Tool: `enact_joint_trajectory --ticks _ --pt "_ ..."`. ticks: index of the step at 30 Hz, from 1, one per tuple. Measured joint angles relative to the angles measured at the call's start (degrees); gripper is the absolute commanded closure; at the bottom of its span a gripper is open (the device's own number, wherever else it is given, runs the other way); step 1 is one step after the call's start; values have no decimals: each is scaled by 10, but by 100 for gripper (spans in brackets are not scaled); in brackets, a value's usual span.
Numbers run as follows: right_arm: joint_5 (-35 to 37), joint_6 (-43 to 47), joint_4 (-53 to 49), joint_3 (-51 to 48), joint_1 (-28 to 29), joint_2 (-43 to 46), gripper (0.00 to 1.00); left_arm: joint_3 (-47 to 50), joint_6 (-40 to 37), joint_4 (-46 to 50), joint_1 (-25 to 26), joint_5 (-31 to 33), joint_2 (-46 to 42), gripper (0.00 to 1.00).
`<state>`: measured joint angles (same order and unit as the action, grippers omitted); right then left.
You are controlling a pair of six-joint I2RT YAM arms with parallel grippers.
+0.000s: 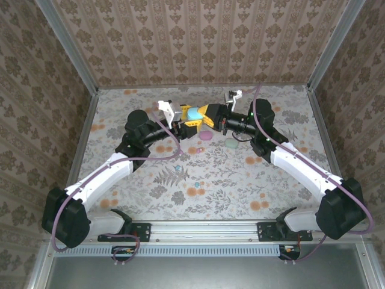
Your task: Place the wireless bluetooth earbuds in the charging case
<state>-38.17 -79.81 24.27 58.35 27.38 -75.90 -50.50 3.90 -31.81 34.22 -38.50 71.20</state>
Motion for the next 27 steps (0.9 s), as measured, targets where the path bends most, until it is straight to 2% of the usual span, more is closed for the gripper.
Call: enact_joint_trajectory --ticks 13,18,21,24,27 --pt "-2 -6 0 0 -1 0 75 5 6 -8 0 2 0 62" --pt "-2 -8 0 0 -1 0 64 5 6 -5 0 2 0 66" --pt "0 4 -6 0 -1 1 48 5 6 -3 0 2 0 67" --pt "12 55 -56 4 -3 14 35 5 6 -4 0 2 0 68" --pt "40 139 -125 9 -5 47 32 5 12 -9 0 2 0 68"
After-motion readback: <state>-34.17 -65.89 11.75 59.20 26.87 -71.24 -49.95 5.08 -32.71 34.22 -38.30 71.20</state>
